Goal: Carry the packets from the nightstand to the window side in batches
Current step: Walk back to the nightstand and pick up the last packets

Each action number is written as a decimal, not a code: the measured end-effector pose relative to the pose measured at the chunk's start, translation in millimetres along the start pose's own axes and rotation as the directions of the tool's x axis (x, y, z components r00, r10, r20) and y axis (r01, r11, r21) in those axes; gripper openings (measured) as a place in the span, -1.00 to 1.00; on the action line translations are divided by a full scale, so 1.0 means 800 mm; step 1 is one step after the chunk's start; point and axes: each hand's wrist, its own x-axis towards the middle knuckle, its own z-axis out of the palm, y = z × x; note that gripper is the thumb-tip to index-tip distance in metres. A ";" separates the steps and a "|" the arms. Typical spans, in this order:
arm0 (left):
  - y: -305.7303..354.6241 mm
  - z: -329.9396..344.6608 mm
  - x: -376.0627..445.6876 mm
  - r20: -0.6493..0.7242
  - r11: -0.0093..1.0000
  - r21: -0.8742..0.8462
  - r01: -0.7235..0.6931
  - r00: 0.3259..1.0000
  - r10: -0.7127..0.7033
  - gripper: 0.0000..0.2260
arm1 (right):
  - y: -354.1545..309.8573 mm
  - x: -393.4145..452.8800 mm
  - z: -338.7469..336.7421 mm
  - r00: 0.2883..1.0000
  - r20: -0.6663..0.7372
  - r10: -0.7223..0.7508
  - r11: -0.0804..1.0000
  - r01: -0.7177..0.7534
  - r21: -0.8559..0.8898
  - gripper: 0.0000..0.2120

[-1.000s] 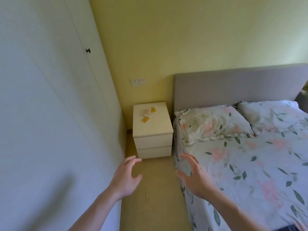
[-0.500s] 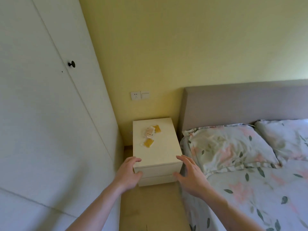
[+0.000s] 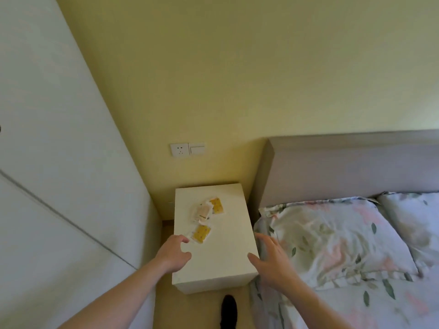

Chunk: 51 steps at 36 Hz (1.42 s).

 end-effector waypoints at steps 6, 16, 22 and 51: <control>0.003 -0.006 0.094 0.040 0.994 0.030 0.103 0.994 -0.104 -0.52 | -0.011 0.129 -0.012 0.996 0.091 -0.003 0.998 0.008 -0.062 -0.45; -0.023 0.041 0.252 0.055 0.977 0.037 0.212 0.975 -0.213 -0.49 | 0.000 0.302 0.038 0.980 0.193 0.042 0.998 -0.033 -0.050 -0.48; -0.043 0.092 0.320 -0.011 0.959 0.183 0.218 0.975 -0.220 -0.53 | 0.033 0.357 0.079 0.981 0.166 0.102 0.994 -0.095 -0.048 -0.50; -0.096 0.105 0.352 -0.098 0.920 -0.383 0.079 0.987 -0.126 -0.93 | 0.079 0.414 0.143 0.954 0.165 0.251 0.967 -0.255 0.005 -0.56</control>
